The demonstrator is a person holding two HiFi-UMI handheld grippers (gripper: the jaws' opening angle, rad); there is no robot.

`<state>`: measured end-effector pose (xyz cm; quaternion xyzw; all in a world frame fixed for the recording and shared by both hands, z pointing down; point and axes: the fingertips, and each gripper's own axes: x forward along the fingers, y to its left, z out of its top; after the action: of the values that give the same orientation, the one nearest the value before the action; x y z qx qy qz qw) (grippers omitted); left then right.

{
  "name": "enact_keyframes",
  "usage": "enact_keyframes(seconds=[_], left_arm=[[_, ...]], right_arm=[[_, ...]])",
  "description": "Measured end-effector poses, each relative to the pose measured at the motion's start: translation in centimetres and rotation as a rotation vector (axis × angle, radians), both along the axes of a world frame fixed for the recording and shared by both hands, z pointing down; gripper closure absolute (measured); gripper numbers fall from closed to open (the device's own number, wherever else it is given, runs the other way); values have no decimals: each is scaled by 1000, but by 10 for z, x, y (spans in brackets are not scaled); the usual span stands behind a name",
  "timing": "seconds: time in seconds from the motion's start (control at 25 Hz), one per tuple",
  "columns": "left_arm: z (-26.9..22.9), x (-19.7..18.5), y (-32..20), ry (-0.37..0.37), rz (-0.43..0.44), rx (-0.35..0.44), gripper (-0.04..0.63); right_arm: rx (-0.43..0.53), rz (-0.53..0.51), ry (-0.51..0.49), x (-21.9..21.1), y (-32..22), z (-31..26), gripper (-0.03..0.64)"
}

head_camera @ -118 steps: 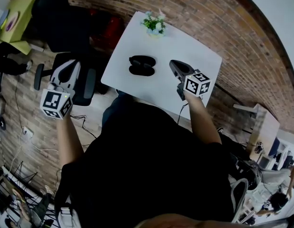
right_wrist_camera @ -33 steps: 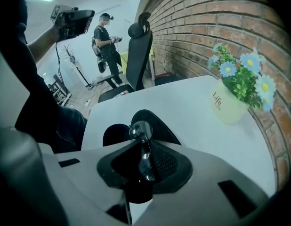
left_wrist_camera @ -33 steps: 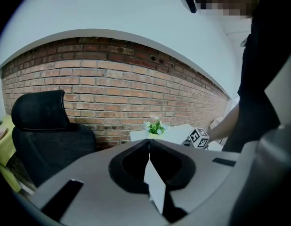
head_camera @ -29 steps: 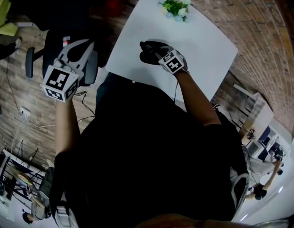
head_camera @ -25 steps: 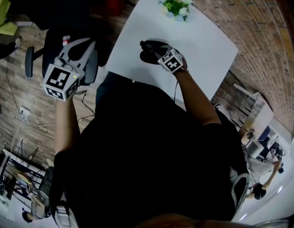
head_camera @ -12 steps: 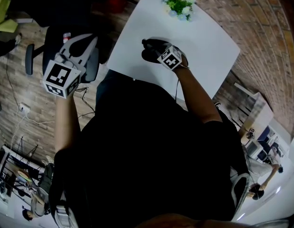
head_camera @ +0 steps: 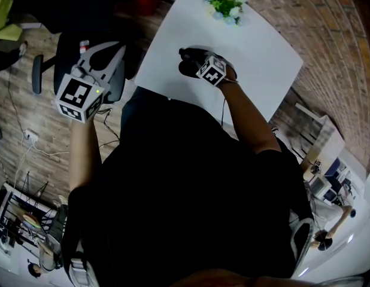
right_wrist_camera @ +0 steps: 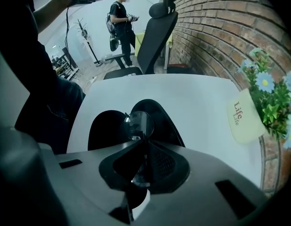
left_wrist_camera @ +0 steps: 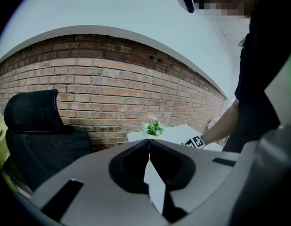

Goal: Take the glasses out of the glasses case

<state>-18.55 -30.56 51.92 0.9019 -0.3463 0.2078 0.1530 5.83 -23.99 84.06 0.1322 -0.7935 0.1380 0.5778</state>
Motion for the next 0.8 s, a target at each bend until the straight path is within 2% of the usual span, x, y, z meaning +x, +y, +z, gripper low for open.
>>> enact_keyframes(seconds=[0.8], left_arm=[[-11,6,22,-12,-16,7,584]], right_arm=[[20,-24,23,7,2,-1,588]])
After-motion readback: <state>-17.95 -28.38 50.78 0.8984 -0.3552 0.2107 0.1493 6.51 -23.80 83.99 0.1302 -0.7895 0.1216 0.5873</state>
